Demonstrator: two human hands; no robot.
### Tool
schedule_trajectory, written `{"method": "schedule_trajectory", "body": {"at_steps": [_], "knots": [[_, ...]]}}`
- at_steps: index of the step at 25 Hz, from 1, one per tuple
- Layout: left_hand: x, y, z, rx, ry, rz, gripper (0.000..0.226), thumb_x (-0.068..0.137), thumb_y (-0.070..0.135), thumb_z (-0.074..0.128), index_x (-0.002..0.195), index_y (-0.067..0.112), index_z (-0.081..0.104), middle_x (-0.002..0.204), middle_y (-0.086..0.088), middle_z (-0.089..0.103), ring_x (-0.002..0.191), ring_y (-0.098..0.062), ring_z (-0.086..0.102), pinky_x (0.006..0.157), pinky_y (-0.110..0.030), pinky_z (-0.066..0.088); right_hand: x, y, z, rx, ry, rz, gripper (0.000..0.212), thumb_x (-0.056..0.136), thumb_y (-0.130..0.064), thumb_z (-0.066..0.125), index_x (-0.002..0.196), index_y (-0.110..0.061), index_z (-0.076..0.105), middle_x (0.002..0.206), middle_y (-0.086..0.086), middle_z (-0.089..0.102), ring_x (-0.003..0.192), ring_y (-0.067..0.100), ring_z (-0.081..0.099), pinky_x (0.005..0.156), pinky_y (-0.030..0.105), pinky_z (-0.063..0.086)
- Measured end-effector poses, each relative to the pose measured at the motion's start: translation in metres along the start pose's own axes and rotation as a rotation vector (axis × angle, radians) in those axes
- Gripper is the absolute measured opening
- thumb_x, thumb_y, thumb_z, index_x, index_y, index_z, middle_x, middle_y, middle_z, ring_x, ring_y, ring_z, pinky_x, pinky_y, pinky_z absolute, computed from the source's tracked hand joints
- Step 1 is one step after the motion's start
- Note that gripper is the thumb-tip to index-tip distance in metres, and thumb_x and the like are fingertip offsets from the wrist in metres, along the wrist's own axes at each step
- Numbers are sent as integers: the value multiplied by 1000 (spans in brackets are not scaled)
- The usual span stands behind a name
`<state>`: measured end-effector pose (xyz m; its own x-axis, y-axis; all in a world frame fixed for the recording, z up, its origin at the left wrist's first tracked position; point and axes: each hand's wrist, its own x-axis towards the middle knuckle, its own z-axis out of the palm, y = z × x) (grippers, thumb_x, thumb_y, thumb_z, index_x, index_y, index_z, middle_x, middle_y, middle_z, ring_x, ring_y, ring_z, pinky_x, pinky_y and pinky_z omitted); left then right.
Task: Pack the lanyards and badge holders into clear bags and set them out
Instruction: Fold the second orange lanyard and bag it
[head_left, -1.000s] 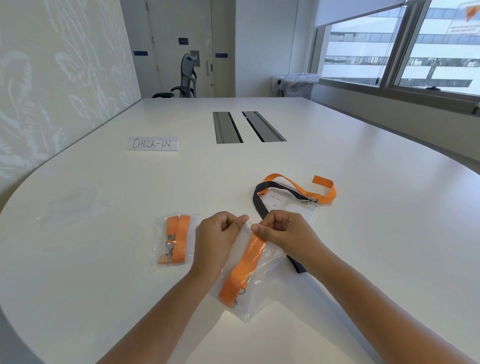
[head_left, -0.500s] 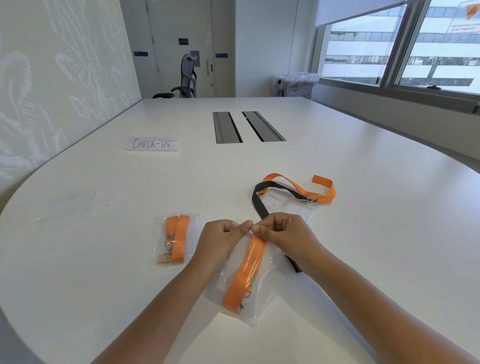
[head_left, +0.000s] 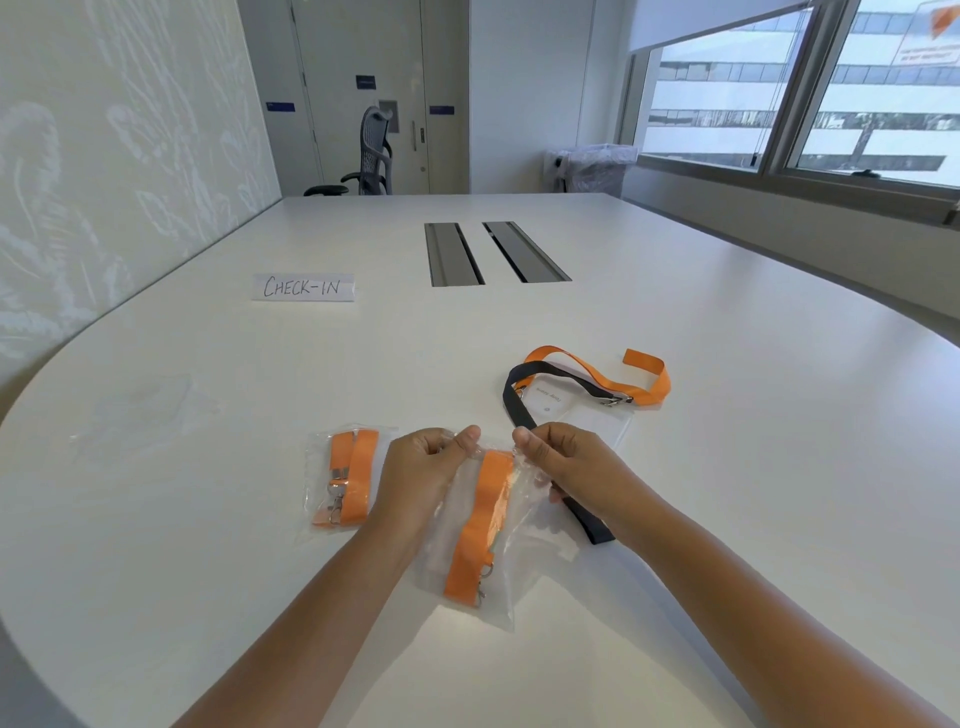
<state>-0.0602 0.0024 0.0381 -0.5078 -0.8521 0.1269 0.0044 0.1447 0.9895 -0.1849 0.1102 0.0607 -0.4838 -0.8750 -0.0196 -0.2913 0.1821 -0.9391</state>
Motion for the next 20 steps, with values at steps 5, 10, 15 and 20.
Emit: {"method": "schedule_trajectory", "body": {"at_steps": [5, 10, 15, 20], "knots": [[4, 5, -11, -92, 117, 30, 43, 83, 28, 65, 41, 23, 54, 41, 12, 39, 49, -11, 35, 53, -22, 35, 0, -1, -1, 181, 13, 54, 39, 67, -54, 61, 71, -16, 69, 53, -9, 64, 44, 1, 51, 48, 13, 44], [3, 3, -7, -27, 137, 48, 36, 82, 32, 65, 49, 21, 53, 47, 8, 42, 49, -6, 38, 53, -16, 38, 1, 0, -3, 131, 36, 50, 30, 65, -48, 68, 68, -17, 71, 51, -11, 63, 43, 0, 52, 48, 12, 46], [4, 0, -10, -22, 159, 40, 33, 79, 37, 66, 54, 17, 57, 48, 8, 45, 48, -5, 40, 49, -13, 38, 2, 1, -5, -31, 16, -19, 25, 78, -44, 64, 62, -25, 68, 52, -16, 65, 46, -2, 55, 46, 10, 46], [5, 0, -10, -48, 152, 12, 33, 79, 36, 67, 51, 21, 59, 49, 7, 46, 49, -7, 40, 51, -18, 37, 2, 3, -5, 44, 34, -31, 19, 79, -38, 68, 65, -25, 70, 55, -13, 65, 47, 0, 53, 49, 11, 46]]}}
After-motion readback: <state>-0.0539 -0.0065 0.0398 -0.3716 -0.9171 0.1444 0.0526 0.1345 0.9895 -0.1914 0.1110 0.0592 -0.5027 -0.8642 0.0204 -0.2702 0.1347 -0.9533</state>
